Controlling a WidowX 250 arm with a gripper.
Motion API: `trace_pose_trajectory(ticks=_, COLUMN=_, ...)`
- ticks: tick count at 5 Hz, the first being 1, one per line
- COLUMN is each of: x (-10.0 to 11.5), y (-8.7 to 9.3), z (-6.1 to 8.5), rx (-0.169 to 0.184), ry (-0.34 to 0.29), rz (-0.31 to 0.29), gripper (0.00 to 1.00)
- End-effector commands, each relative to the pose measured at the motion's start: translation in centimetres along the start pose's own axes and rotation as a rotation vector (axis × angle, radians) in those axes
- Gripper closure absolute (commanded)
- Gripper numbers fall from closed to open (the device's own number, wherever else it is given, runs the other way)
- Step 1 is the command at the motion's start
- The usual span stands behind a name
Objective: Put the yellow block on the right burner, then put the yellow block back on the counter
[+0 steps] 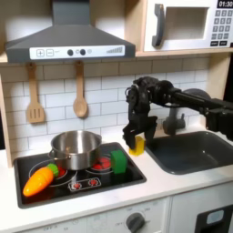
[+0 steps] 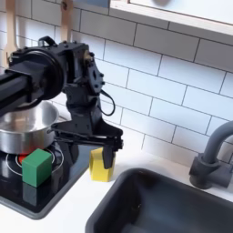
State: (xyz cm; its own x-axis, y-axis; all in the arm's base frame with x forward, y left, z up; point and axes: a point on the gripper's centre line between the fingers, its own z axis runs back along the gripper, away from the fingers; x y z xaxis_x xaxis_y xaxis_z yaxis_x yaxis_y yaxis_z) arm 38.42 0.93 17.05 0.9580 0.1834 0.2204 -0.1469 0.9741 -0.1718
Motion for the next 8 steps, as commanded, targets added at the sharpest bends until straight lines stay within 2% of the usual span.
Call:
trace_pose_trajectory(ticks=1, x=0.3, y=-0.4, z=-0.9, rx=-0.001, ry=0.015, rz=0.000, gripper=0.00)
trace_pose_trajectory(ticks=2, x=0.6, y=-0.4, z=-0.9, rx=0.008, ry=0.006, rz=0.007, gripper=0.00)
trace_pose_trajectory(ticks=3, x=0.9, y=-0.1, z=-1.3, rx=0.011, ry=0.010, rz=0.027, gripper=0.00)
trace_pose_trajectory(ticks=5, x=1.1, y=-0.1, z=-2.4, rx=0.026, ry=0.027, rz=0.031, gripper=0.00)
trace_pose_trajectory(ticks=7, x=1.4, y=0.0, z=-2.8, rx=0.020, ry=0.035, rz=0.042, gripper=0.00)
trace_pose_trajectory(ticks=8, x=1.2, y=0.1, z=-2.6, rx=0.042, ry=0.034, rz=0.031, gripper=1.00)
